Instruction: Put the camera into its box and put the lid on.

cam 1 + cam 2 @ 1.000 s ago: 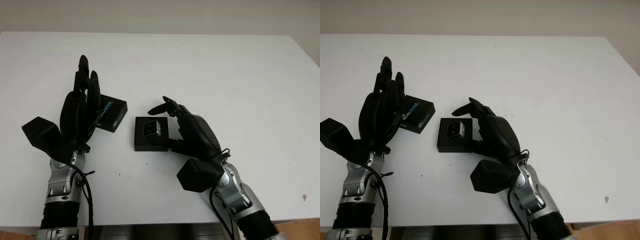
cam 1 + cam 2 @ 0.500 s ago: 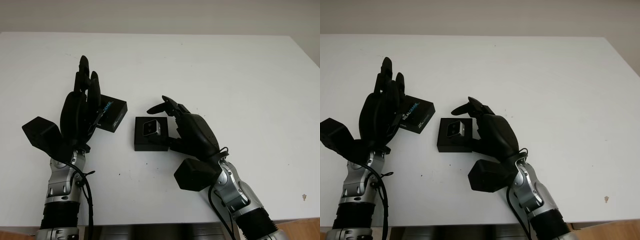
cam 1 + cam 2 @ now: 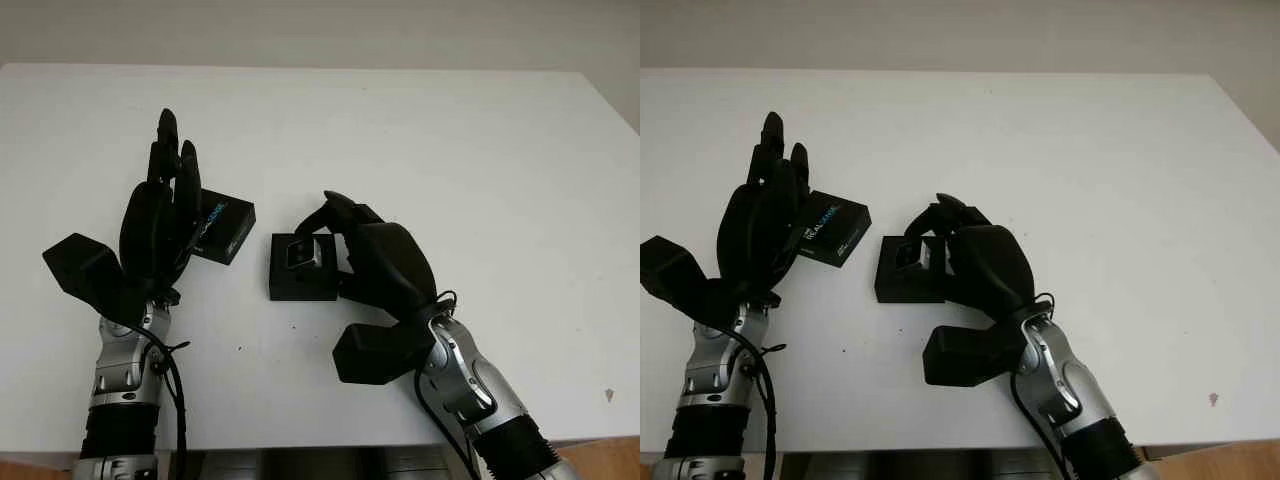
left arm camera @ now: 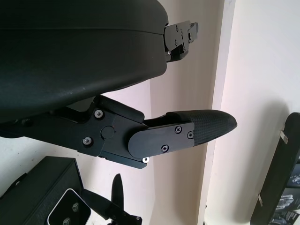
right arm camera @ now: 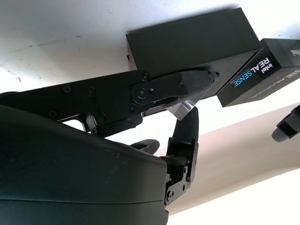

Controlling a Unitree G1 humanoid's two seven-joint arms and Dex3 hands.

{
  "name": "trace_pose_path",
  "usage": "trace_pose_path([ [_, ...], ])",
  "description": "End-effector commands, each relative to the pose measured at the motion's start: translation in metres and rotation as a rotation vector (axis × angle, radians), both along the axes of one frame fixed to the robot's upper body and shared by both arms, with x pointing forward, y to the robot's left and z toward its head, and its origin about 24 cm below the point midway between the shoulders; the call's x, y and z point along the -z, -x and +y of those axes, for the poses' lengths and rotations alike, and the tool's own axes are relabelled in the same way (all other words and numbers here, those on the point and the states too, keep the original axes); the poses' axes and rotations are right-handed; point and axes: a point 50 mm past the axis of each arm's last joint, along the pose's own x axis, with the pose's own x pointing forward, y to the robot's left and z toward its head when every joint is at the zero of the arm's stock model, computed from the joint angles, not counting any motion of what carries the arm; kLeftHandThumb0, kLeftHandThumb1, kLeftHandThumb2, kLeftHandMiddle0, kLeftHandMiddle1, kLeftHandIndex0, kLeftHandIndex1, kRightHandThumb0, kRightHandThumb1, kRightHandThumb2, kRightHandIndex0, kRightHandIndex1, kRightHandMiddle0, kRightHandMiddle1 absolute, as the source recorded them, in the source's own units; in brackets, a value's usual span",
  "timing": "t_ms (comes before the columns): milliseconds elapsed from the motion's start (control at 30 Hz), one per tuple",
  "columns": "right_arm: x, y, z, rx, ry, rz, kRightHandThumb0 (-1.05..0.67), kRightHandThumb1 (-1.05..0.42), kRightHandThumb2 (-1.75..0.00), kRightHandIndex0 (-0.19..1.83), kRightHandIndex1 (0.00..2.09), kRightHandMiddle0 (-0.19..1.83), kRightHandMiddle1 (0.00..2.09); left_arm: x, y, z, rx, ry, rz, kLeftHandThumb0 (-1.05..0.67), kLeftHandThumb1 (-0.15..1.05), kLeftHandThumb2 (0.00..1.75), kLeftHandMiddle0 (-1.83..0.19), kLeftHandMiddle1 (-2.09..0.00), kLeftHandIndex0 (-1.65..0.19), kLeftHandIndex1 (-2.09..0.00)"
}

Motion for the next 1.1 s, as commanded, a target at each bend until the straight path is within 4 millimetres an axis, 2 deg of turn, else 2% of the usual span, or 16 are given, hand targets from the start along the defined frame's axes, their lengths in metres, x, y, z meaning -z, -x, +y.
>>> trace_pose_path([
  [0, -0.0008, 0.0018, -0.0046, 0.030, 0.028, -0.008, -0.42, -0.98, -0.05, 0.36, 0.28, 0.35, 1.53, 0.0000, 0.0025, 0.0013, 0.000, -0.013, -0.006, -0.74, 1.05, 0.56, 0.19, 0.00, 0.19, 0.00],
  [200, -0.0067, 0.0053, -0.0031, 0.038, 0.059, -0.029, -0.38, -0.96, -0.05, 0.40, 0.36, 0.42, 1.60, -0.0001, 0.0023, 0.0018, 0.000, -0.008, -0.008, -0.73, 1.05, 0.56, 0.19, 0.00, 0.19, 0.00],
  [333, -0.0079, 0.0068, -0.0027, 0.033, 0.057, -0.038, -0.36, -0.96, -0.05, 0.23, 0.76, 0.45, 1.64, -0.0002, 0.0025, 0.0016, -0.007, -0.004, -0.005, -0.73, 1.05, 0.56, 0.19, 0.00, 0.19, 0.00],
  [400, -0.0084, 0.0074, -0.0026, 0.031, 0.058, -0.032, -0.36, -0.96, -0.06, 0.18, 0.85, 0.44, 1.65, -0.0002, 0.0025, 0.0018, -0.008, -0.005, -0.007, -0.74, 1.05, 0.56, 0.19, 0.00, 0.19, 0.00],
  [533, -0.0093, 0.0078, -0.0025, 0.023, 0.032, -0.023, -0.36, -0.96, -0.05, 0.17, 0.89, 0.44, 1.67, 0.0001, 0.0024, 0.0019, -0.007, -0.003, -0.007, -0.73, 1.05, 0.56, 0.19, 0.00, 0.19, 0.00],
  [700, -0.0074, 0.0067, -0.0036, 0.004, -0.165, 0.014, -0.34, -0.97, -0.06, 0.07, 1.01, 0.35, 1.68, -0.0002, 0.0021, 0.0018, -0.002, -0.001, -0.009, -0.73, 1.05, 0.56, 0.19, 0.00, 0.19, 0.00],
  [833, -0.0061, 0.0043, -0.0053, -0.010, -0.307, 0.024, -0.34, -1.00, -0.06, 0.02, 0.99, 0.26, 1.74, -0.0008, 0.0022, 0.0018, -0.003, 0.003, -0.007, -0.73, 1.05, 0.55, 0.19, 0.00, 0.19, 0.00],
  [1067, -0.0039, -0.0004, -0.0070, -0.018, -0.401, 0.008, -0.35, -1.02, -0.06, 0.04, 0.93, 0.25, 1.73, -0.0006, 0.0021, 0.0013, -0.003, -0.007, -0.008, -0.73, 1.05, 0.56, 0.19, 0.00, 0.19, 0.00],
])
